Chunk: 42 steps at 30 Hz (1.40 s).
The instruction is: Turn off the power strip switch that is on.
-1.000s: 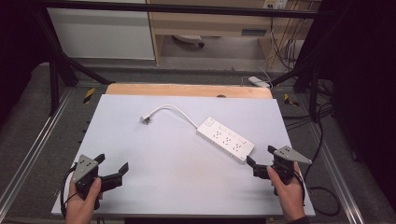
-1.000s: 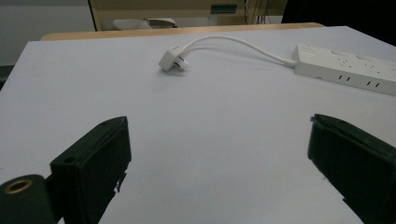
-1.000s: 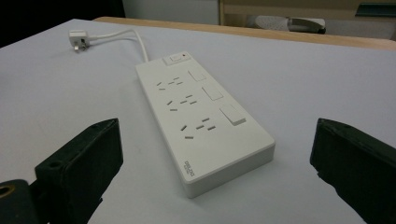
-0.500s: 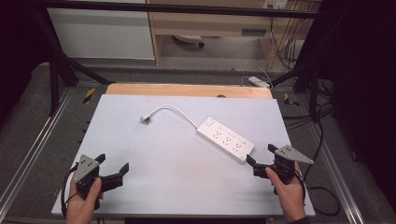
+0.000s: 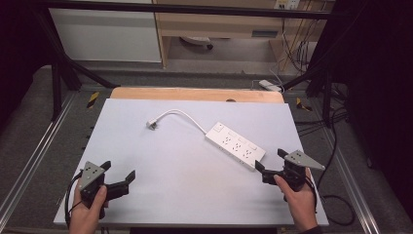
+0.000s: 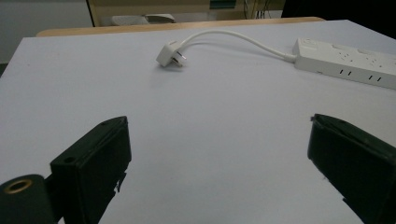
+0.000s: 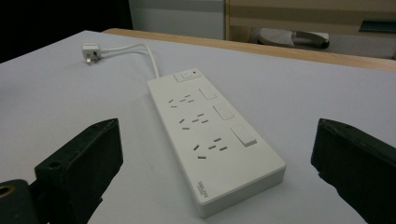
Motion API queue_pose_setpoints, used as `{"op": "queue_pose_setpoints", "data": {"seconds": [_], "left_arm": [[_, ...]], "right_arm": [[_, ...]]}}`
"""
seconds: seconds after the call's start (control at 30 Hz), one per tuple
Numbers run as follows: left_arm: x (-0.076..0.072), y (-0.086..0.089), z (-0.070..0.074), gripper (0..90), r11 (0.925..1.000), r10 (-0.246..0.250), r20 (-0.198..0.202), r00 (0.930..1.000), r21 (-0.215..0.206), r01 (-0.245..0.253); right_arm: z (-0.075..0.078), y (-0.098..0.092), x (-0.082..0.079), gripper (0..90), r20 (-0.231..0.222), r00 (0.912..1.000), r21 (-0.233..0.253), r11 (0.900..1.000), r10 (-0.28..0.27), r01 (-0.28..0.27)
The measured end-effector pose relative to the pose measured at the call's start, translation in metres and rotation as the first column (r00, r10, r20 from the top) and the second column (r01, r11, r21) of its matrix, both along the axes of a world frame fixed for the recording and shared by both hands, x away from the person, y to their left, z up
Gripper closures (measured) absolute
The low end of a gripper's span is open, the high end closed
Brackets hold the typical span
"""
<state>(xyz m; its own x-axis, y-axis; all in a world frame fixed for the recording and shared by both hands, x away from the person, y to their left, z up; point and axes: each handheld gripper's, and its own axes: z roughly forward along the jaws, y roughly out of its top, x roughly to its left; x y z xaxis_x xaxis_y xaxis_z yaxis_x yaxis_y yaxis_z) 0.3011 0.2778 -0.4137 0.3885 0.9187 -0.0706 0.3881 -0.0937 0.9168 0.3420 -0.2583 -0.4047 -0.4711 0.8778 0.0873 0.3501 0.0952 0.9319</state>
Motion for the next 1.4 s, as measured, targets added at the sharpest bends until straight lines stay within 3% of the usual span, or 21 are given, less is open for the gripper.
{"op": "queue_pose_setpoints", "data": {"seconds": [0.7, 1.1, 1.4], "left_arm": [[0.001, -0.001, -0.002, 6.0, 1.0, 0.006, -0.004, 1.0, 0.0, -0.006], [0.008, 0.002, -0.003, 5.5, 0.9984, 0.057, 0.016, 0.9983, -0.006, -0.057], [0.023, 0.003, -0.006, 5.5, 0.9995, 0.024, 0.036, 0.9991, -0.019, -0.023]], "right_arm": [[0.025, 0.016, 0.035, 4.0, 0.046, 0.9989, 0.002, 1.0, -0.013, 0.013], [0.039, 0.019, 0.072, 5.2, 0.047, 0.9978, 0.022, 0.999, -0.046, 0.045], [0.033, 0.024, 0.087, 7.7, 0.039, 0.9981, -0.01, 0.999, -0.049, 0.049]]}}
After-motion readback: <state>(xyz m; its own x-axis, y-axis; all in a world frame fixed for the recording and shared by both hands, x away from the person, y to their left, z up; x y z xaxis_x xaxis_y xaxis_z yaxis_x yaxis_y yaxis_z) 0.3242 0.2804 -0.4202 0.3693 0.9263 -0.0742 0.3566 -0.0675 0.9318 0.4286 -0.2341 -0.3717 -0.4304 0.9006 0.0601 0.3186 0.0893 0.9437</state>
